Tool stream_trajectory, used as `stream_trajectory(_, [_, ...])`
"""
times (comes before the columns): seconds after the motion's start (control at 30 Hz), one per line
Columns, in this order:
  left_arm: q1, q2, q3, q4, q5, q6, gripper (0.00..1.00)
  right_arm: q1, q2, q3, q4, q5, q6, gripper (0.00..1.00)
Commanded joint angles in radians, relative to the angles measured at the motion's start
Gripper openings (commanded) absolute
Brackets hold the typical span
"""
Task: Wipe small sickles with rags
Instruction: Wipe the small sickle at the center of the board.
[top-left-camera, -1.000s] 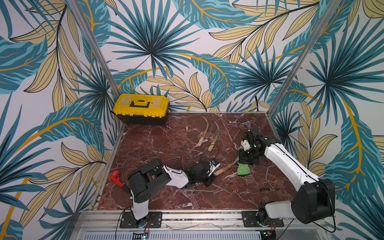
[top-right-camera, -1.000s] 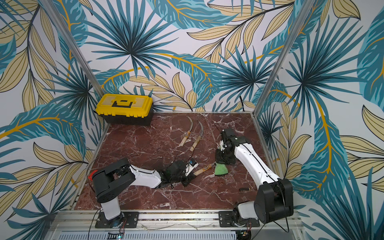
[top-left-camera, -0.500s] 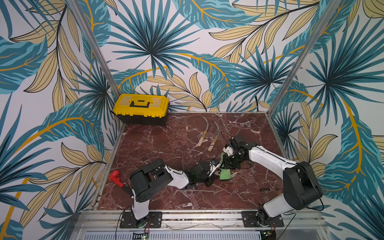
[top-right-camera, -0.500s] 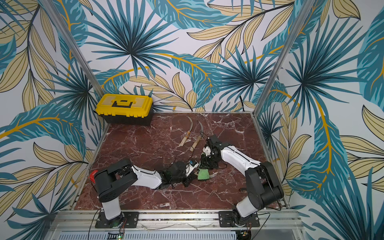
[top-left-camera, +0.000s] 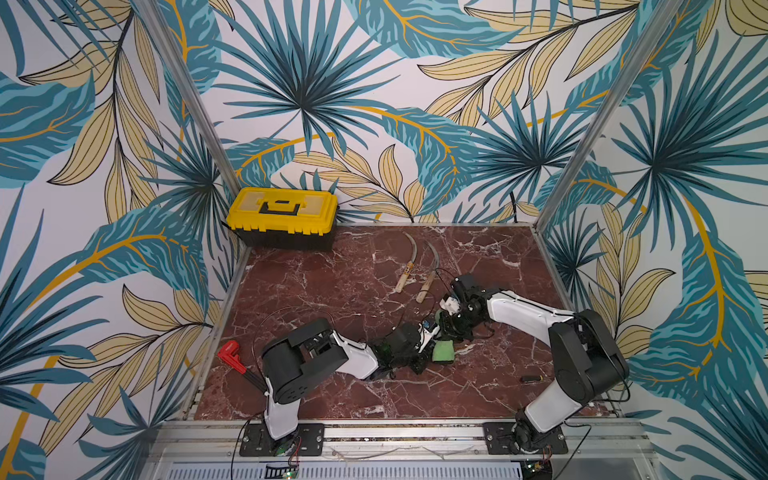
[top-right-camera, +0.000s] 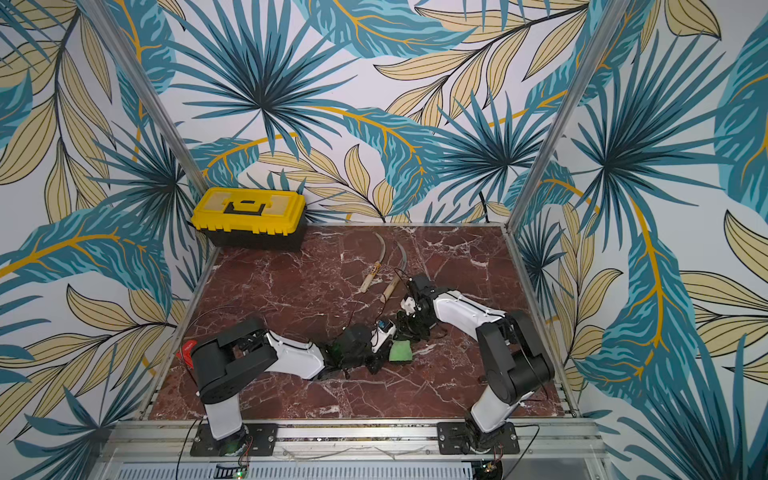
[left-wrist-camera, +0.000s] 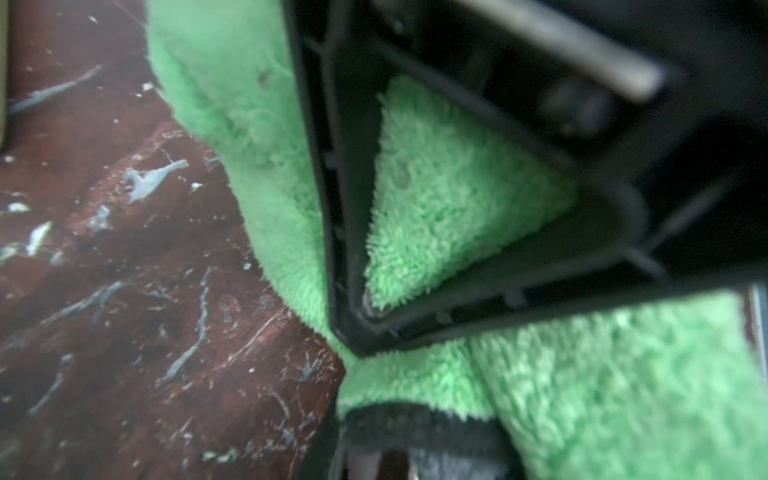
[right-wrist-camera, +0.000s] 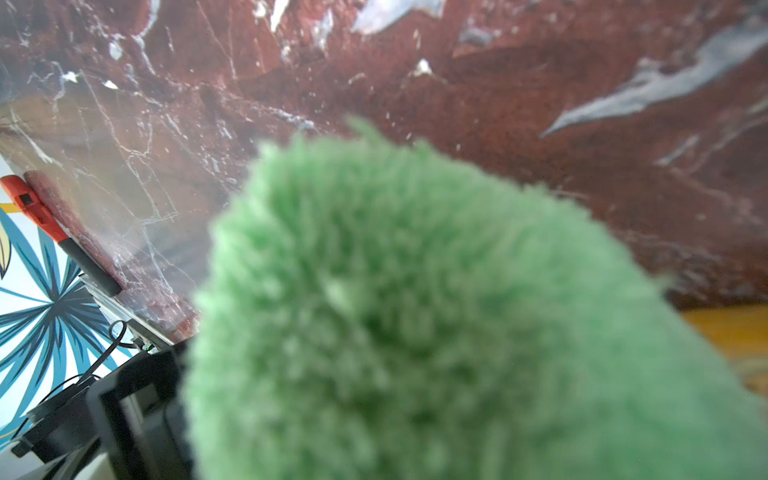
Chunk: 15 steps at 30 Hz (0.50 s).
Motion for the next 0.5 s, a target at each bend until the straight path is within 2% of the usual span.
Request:
stream_trajectory(0.0, [-0.011, 0.018, -0.043, -0.078, -0.017, 0.025, 0.0, 0.019, 0.099, -0.029, -0.08, 0.282, 0.021, 0.07])
stream_trajectory(0.1, [-0.009, 0.003, -0.065, -0.077, -0.038, 0.027, 0.0, 0.019, 0.121, -0.019, -0.114, 0.351, 0.019, 0.07])
stream_trajectory(0.47, [0.004, -0.055, -0.149, -0.074, -0.08, 0.009, 0.0, 0.018, 0.188, 0.079, -0.166, 0.408, 0.01, 0.07])
